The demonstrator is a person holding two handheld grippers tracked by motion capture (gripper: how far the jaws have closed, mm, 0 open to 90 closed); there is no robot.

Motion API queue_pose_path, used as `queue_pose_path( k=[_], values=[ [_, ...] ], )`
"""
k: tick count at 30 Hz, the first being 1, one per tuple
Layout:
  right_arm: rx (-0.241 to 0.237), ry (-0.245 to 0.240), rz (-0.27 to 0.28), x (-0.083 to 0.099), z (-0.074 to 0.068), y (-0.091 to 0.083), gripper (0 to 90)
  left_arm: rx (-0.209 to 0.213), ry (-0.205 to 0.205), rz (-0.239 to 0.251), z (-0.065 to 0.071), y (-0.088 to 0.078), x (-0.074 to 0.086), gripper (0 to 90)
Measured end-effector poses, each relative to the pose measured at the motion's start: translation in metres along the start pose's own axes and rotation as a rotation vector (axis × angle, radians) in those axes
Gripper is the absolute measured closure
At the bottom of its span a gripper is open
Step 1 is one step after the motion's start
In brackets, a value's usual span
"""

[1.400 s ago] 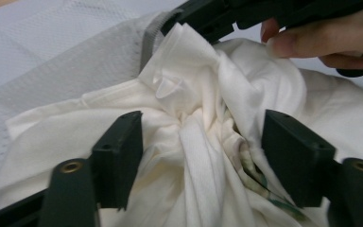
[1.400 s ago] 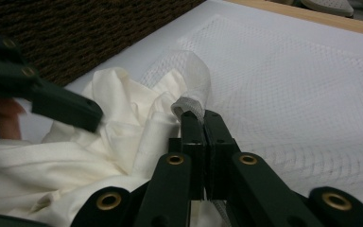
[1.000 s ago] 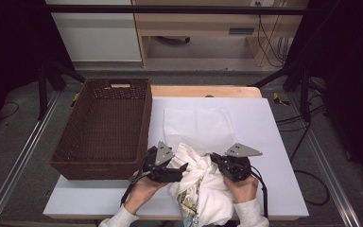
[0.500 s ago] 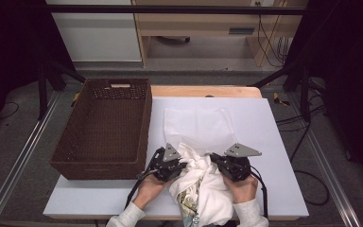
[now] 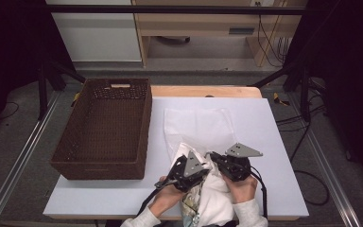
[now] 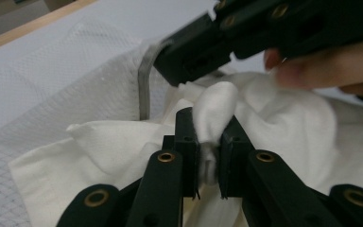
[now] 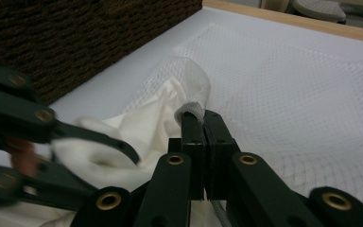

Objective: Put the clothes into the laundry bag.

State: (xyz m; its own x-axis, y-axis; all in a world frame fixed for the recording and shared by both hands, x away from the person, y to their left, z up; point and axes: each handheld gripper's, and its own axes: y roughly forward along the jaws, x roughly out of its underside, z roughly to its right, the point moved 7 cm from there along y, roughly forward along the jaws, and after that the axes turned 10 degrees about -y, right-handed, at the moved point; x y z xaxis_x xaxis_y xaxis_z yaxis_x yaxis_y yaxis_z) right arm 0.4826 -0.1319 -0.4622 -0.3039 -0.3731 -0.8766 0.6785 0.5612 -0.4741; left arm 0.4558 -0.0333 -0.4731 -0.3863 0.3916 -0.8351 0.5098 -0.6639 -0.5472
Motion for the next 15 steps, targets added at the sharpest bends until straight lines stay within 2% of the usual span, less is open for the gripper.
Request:
queue_pose_path(
  k=[1,3,6,10,11,12,14,15],
  values=[
    [-0.002,0.002,0.015,-0.002,0.001,-0.002,89.1,-0.038,0.012,-0.026,-0.001,0.012,0.004,79.9],
    [-0.002,0.0,0.021,-0.004,0.001,-0.003,89.1,-0.053,0.012,-0.046,-0.003,0.021,0.004,80.0],
    [-0.002,-0.024,0.021,-0.008,-0.003,-0.007,89.1,-0.05,0.01,-0.059,-0.006,0.026,0.003,80.0],
    [-0.014,-0.011,0.03,-0.008,-0.002,-0.009,89.1,-0.036,0.008,-0.034,-0.008,0.021,0.004,78.0],
    [-0.015,-0.011,0.031,-0.007,-0.001,-0.01,89.1,-0.036,0.008,-0.034,-0.008,0.021,0.004,74.6],
    [-0.01,-0.012,0.032,-0.006,0.0,-0.011,89.1,-0.008,0.003,-0.02,-0.011,0.011,0.003,66.9],
    [-0.007,-0.012,0.03,-0.005,0.002,-0.013,89.1,0.006,-0.015,-0.008,-0.02,-0.005,-0.001,45.1],
    [-0.007,-0.012,0.03,-0.005,0.002,-0.013,89.1,0.006,-0.015,-0.008,-0.02,-0.005,-0.001,38.4]
  ],
)
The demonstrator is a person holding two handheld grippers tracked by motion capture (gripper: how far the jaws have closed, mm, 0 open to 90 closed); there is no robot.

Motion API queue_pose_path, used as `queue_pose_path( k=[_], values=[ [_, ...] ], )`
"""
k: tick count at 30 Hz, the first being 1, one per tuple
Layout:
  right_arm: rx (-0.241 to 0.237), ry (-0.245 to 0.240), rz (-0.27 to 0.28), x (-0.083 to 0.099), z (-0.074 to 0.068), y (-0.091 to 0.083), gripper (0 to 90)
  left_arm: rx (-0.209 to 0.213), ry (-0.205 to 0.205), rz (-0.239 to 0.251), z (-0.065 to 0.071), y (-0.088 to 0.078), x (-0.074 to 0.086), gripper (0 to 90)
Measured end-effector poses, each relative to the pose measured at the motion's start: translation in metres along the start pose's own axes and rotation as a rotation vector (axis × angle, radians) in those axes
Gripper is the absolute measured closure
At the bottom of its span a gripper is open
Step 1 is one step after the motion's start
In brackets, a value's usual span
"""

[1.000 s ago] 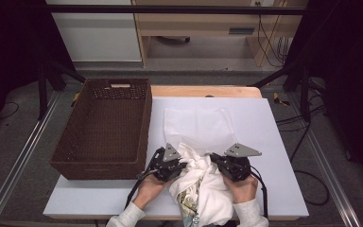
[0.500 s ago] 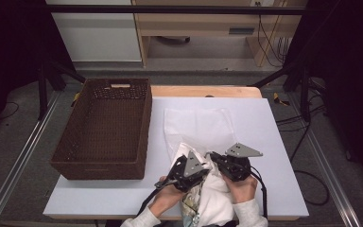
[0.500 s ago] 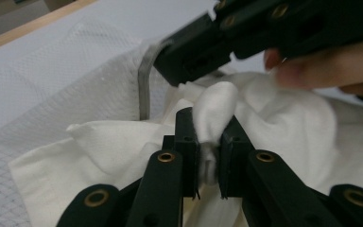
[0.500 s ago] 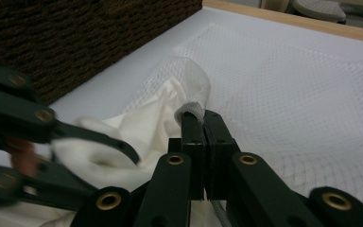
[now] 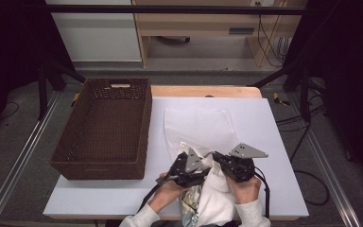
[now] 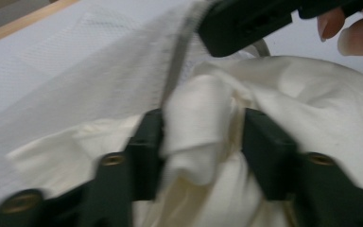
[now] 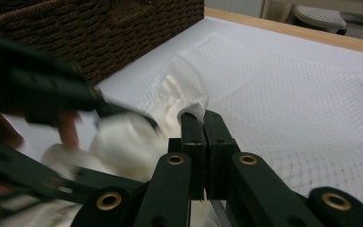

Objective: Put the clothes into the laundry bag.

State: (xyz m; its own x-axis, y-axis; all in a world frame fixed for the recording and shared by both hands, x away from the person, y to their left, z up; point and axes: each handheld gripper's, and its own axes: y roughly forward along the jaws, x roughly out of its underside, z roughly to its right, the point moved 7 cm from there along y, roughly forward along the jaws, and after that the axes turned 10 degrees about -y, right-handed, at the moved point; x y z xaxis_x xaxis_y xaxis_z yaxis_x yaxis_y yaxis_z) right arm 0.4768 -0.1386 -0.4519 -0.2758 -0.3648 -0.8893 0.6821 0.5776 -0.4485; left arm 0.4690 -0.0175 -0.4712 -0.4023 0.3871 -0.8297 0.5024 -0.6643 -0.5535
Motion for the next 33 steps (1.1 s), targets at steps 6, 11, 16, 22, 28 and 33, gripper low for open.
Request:
queue_pose_path(
  k=[6,11,16,22,28,33],
  values=[
    [-0.009,0.004,-0.009,0.002,0.002,-0.001,89.1,-0.083,-0.085,-0.022,-0.056,-0.019,0.004,29.2],
    [-0.01,-0.011,-0.025,0.003,-0.002,0.004,89.1,-0.086,-0.09,-0.168,-0.067,0.023,0.032,25.0],
    [-0.011,-0.009,-0.033,0.005,-0.001,0.005,89.1,0.011,-0.171,-0.151,-0.067,0.03,0.034,43.1],
    [-0.009,-0.006,-0.031,0.004,-0.001,0.005,89.1,0.019,-0.116,-0.112,-0.049,0.019,0.027,80.5],
    [-0.005,0.009,-0.011,0.002,0.0,0.004,89.1,0.091,-0.065,0.058,-0.016,-0.023,-0.002,82.1],
    [-0.001,0.011,0.007,-0.001,0.0,0.002,89.1,0.101,0.024,0.046,0.018,-0.021,-0.009,82.0]
  ],
)
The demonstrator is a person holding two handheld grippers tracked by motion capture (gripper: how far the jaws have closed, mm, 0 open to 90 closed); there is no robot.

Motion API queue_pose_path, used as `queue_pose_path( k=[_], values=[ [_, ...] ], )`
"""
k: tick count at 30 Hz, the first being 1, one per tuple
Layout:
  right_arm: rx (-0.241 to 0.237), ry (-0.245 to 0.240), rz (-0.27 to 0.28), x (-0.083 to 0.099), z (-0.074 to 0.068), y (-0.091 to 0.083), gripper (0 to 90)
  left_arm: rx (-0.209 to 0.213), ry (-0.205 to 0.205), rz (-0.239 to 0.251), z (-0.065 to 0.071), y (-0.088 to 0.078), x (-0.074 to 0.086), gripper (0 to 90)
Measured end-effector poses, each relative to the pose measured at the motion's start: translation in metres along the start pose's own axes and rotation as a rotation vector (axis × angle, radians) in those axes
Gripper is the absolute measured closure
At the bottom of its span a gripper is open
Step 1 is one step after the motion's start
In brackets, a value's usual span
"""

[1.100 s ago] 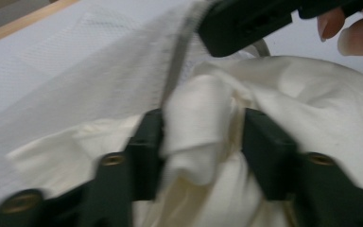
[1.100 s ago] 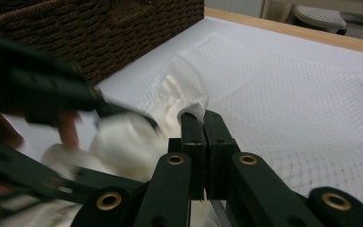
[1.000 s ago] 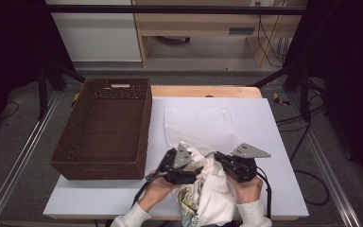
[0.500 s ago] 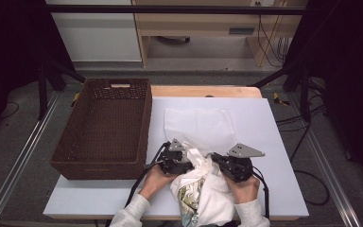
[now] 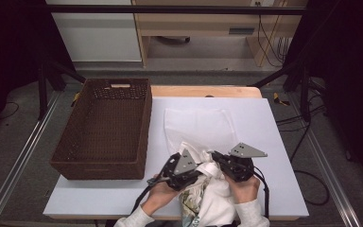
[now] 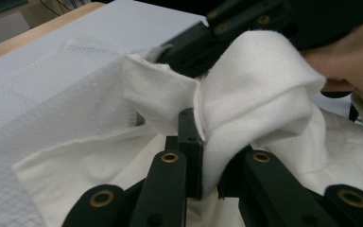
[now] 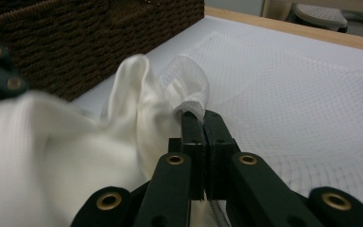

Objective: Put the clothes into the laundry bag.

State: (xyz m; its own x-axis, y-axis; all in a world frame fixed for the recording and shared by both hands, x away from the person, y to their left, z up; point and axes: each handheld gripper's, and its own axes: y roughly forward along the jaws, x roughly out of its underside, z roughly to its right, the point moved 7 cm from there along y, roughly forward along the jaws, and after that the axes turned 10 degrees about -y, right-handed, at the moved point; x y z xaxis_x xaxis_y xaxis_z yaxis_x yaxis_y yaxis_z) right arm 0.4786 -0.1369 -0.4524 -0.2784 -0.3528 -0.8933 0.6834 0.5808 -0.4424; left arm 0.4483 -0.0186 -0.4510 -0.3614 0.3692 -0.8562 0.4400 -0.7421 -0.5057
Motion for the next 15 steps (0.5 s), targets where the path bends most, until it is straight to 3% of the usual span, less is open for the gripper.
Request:
queue_pose_path(
  k=[1,2,4,6,9,12,15],
  values=[
    [-0.002,0.005,0.008,-0.001,0.001,-0.001,89.1,-0.027,0.033,-0.031,0.007,0.011,0.001,82.0],
    [-0.003,0.005,0.012,-0.001,0.001,-0.002,89.1,-0.027,0.033,-0.031,0.007,0.011,0.001,82.0],
    [0.002,0.01,0.017,-0.002,0.002,-0.004,89.1,-0.069,0.037,-0.08,0.007,0.027,0.005,82.0],
    [-0.009,0.03,0.039,-0.003,0.005,-0.008,89.1,-0.1,0.014,-0.118,0.001,0.042,0.008,82.1],
    [-0.013,0.018,0.045,-0.006,0.004,-0.012,89.1,-0.182,0.041,-0.18,-0.01,0.056,0.016,82.1],
    [-0.016,-0.001,0.039,-0.008,-0.001,-0.014,89.1,-0.153,-0.029,-0.172,-0.018,0.061,0.018,81.8],
    [-0.018,-0.005,0.034,-0.007,-0.003,-0.013,89.1,-0.144,-0.03,-0.154,-0.019,0.059,0.018,79.3]
  ],
)
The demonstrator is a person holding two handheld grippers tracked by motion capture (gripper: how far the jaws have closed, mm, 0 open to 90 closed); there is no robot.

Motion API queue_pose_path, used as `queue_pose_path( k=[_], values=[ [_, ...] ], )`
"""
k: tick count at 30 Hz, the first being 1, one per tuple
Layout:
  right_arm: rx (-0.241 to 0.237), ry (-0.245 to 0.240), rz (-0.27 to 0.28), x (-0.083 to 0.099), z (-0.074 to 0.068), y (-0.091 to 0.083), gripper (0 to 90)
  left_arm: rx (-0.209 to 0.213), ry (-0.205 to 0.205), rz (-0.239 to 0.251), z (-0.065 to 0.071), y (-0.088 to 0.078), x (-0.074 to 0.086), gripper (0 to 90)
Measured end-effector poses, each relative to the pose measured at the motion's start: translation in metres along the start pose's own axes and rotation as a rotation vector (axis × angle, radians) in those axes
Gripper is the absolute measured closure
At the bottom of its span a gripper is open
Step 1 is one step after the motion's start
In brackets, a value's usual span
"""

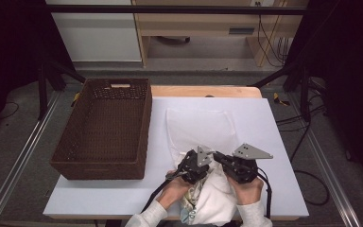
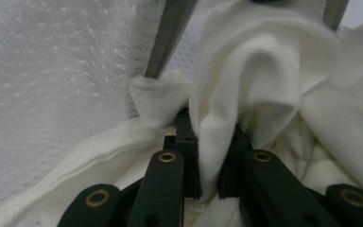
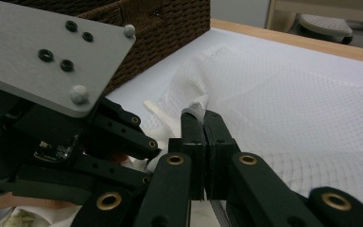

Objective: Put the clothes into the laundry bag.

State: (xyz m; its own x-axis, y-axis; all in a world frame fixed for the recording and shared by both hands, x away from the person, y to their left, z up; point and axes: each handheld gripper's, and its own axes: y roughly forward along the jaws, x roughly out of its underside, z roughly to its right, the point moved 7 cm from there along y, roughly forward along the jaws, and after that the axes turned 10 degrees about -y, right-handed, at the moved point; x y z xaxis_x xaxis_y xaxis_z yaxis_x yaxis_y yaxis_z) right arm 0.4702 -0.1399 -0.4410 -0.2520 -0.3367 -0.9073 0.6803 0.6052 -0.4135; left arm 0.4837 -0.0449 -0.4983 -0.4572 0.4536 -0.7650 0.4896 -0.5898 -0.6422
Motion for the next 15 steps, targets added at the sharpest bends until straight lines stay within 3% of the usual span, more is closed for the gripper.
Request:
queue_pose_path(
  k=[3,5,6,7,8,10,11,12,13,15],
  values=[
    [-0.005,0.007,-0.007,0.002,0.002,0.0,89.1,-0.003,-0.034,0.047,-0.007,-0.019,-0.001,59.2],
    [0.001,0.009,-0.013,0.005,0.004,0.0,89.0,0.032,-0.059,0.066,-0.014,-0.036,-0.002,42.9],
    [0.001,0.009,-0.013,0.005,0.004,0.0,89.0,0.032,-0.059,0.066,-0.014,-0.036,-0.002,37.9],
    [0.005,0.011,-0.017,0.006,0.005,-0.001,89.0,0.047,-0.068,0.084,-0.019,-0.048,-0.003,37.9],
    [0.005,0.012,-0.018,0.007,0.006,-0.001,89.0,0.03,-0.046,0.105,-0.028,-0.063,-0.001,32.9],
    [0.005,0.011,-0.022,0.007,0.006,0.0,89.0,-0.04,-0.009,0.117,-0.042,-0.073,0.002,31.3],
    [0.006,0.011,-0.022,0.007,0.006,0.0,89.0,-0.068,-0.007,0.113,-0.049,-0.075,0.004,30.7],
    [0.006,0.011,-0.022,0.007,0.006,0.0,89.0,-0.068,-0.007,0.113,-0.049,-0.075,0.004,30.8],
    [0.006,0.01,-0.026,0.007,0.005,0.001,89.0,-0.076,-0.042,0.097,-0.059,-0.07,0.01,31.1],
    [0.004,0.013,-0.029,0.007,0.004,0.001,89.0,-0.081,-0.075,0.061,-0.064,-0.055,0.016,32.3]
  ],
)
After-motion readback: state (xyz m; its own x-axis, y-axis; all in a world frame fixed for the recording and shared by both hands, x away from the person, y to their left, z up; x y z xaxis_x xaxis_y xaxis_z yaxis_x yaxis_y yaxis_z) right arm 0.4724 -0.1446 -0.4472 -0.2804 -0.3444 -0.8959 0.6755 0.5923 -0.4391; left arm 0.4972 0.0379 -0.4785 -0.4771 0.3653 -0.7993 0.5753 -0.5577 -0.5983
